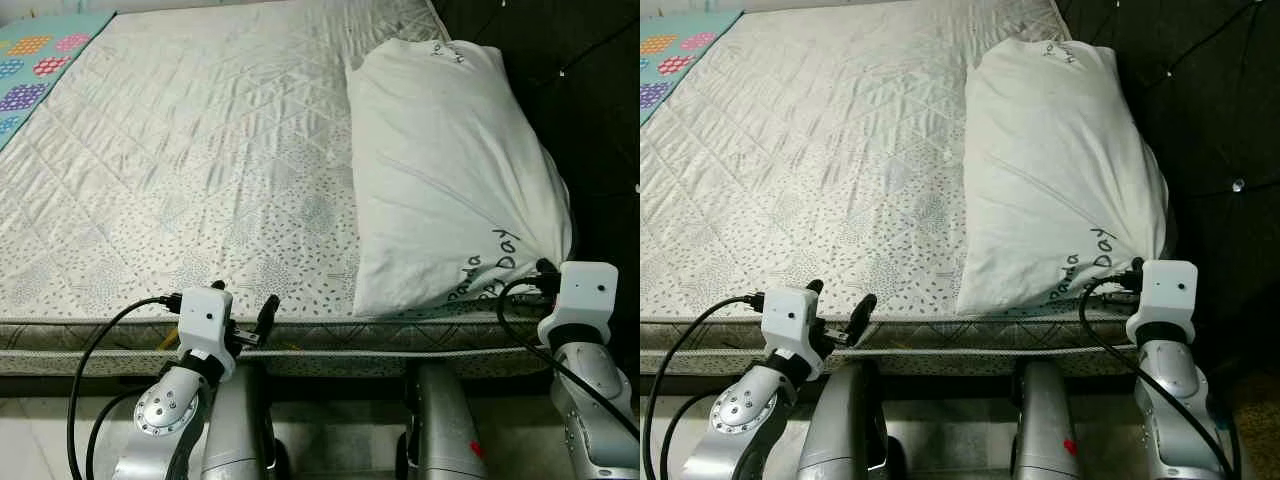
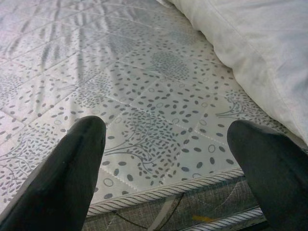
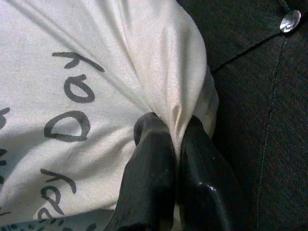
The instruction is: Clean up the room
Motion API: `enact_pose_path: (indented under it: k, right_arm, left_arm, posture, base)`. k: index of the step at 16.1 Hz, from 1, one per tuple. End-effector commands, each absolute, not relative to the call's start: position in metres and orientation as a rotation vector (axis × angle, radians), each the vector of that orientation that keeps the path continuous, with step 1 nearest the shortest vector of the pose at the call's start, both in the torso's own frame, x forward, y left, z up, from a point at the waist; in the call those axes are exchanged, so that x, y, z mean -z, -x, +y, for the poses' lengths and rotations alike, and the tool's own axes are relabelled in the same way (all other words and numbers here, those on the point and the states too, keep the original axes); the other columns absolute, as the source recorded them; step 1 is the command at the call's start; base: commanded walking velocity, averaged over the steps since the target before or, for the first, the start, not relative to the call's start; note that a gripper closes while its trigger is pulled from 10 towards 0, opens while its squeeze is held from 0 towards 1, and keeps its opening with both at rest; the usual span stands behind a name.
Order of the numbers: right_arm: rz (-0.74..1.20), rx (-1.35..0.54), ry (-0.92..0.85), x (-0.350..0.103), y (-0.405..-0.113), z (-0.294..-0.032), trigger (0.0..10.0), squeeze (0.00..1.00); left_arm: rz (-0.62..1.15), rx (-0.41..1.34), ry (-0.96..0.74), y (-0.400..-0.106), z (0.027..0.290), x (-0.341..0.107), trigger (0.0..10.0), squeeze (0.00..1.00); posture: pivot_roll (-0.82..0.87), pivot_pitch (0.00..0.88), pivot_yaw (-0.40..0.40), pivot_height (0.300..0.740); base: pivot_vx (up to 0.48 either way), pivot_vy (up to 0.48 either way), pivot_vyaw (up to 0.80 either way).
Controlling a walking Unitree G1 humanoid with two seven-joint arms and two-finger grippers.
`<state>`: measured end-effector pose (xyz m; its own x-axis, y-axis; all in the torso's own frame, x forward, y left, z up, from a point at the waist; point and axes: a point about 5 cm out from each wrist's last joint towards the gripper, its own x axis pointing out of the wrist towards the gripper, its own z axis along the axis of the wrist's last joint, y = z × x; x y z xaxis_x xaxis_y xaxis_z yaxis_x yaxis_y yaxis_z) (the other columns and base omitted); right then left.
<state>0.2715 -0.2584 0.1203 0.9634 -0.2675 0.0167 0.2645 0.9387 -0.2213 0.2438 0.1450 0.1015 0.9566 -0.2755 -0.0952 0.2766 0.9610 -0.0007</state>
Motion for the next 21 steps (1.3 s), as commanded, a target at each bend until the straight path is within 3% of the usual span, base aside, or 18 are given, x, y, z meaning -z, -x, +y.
enact_pose_path:
  k: [1, 2, 3, 10, 11, 21]
  right_arm:
    - [0.063, 0.303, 0.218, -0.110, -0.263, -0.263, 0.0, 0.00]
    - [0.071, 0.288, 0.220, -0.110, -0.268, -0.259, 4.2, 0.00]
    - [0.066, 0.268, 0.216, -0.111, -0.273, -0.253, 10.0, 0.00]
    - [-0.001, 0.115, 0.170, -0.119, -0.295, -0.203, 10.0, 0.00]
    - [0.002, 0.114, 0.157, -0.117, -0.294, -0.199, 10.0, 1.00]
    - [-0.017, 0.110, 0.139, -0.119, -0.293, -0.198, 10.0, 1.00]
  left_arm:
    - [0.105, 0.292, -0.018, -0.244, 0.145, -0.099, 10.0, 0.00]
    - [0.104, 0.295, -0.017, -0.245, 0.144, -0.099, 10.0, 0.00]
    - [0.103, 0.294, -0.016, -0.245, 0.144, -0.099, 10.0, 0.00]
    - [0.082, 0.253, -0.021, -0.247, 0.147, -0.102, 10.0, 0.00]
    - [0.081, 0.250, -0.020, -0.247, 0.147, -0.102, 10.0, 0.00]
    - [0.066, 0.232, -0.026, -0.245, 0.148, -0.102, 10.0, 0.00]
  posture:
    - [-0.10, 0.141, 0.094, 0.525]
    - [-0.11, 0.141, 0.095, 0.525]
    - [-0.11, 0.141, 0.095, 0.525]
    - [-0.09, 0.128, 0.079, 0.525]
    - [-0.09, 0.128, 0.079, 0.525]
    - [-0.10, 0.097, 0.069, 0.525]
  base:
    - [0.000, 0.000, 0.00]
    - [0.000, 0.000, 0.00]
    - [0.000, 0.000, 0.00]
    - [0.000, 0.000, 0.00]
    - [0.000, 0.000, 0.00]
    - [0.000, 0.000, 0.00]
